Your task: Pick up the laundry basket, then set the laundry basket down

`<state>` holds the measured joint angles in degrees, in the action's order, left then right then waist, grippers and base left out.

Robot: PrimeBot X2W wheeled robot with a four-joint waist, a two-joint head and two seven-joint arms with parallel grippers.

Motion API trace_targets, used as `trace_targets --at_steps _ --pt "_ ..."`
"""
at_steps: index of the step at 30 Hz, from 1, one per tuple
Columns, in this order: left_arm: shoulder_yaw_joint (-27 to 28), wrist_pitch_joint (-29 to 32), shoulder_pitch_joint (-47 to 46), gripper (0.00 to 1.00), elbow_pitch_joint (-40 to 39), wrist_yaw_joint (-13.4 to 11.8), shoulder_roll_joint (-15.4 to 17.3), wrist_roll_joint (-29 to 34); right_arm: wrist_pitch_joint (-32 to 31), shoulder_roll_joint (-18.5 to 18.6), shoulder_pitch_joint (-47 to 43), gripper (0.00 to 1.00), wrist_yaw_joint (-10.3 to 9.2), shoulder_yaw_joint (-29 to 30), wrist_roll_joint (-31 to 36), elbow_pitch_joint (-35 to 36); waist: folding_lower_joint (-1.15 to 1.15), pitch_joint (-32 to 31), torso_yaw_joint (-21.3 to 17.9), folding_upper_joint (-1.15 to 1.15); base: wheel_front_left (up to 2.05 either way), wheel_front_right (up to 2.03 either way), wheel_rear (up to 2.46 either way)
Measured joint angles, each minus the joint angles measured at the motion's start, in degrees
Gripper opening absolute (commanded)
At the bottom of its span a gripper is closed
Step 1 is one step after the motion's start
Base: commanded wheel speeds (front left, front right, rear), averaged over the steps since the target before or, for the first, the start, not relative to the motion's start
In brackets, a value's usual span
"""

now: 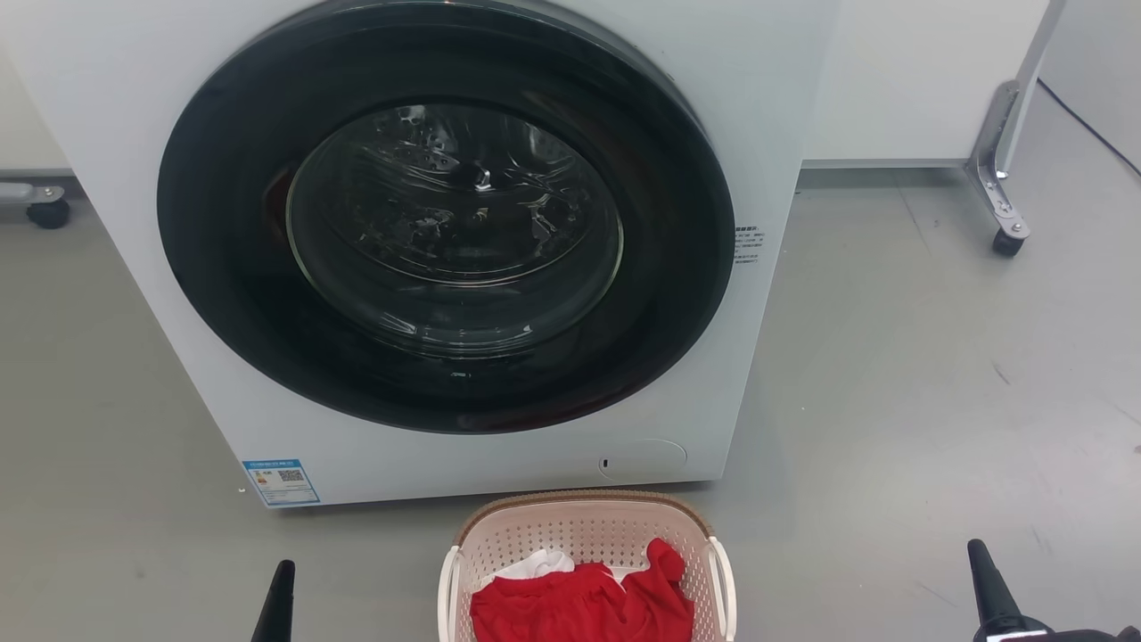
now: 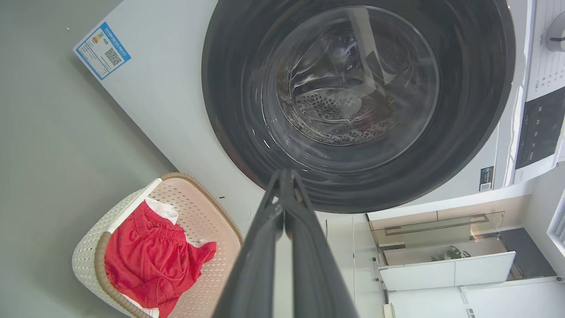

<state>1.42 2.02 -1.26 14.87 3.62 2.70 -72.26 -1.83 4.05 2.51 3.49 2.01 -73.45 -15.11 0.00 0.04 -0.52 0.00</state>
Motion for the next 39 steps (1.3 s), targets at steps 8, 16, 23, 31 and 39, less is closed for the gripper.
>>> trace_targets --at_steps 8,16,23,31,39 --pt "1.5 1.9 -1.2 0.00 0.8 1.4 0.0 -7.3 -1.7 -0.6 0.8 0.00 1.14 2.1 -6.9 -0.7 0.00 0.0 0.2 0.00 0.00 0.00 0.00" --pt "2.7 3.3 -2.4 0.00 1.5 2.5 -0.1 -13.8 -3.4 -1.1 1.8 0.00 2.50 4.1 -13.1 -1.4 0.00 0.0 0.4 0.00 0.00 0.00 0.00" --pt "3.8 4.5 -3.3 0.00 2.0 3.5 -0.2 -18.8 -4.7 -1.5 2.5 0.00 3.32 5.6 -18.0 -1.9 0.00 0.1 0.5 0.00 0.00 0.00 0.00" --pt "3.8 4.5 -3.4 0.00 2.1 3.5 -0.2 -19.4 -4.7 -1.6 2.7 0.00 3.41 5.6 -18.0 -2.0 0.00 0.1 0.5 0.00 0.00 0.00 0.00" --pt "3.8 4.5 -3.4 0.00 2.1 3.5 -0.2 -19.4 -4.7 -1.6 2.7 0.00 3.41 5.6 -18.0 -2.0 0.00 0.1 0.5 0.00 0.00 0.00 0.00"
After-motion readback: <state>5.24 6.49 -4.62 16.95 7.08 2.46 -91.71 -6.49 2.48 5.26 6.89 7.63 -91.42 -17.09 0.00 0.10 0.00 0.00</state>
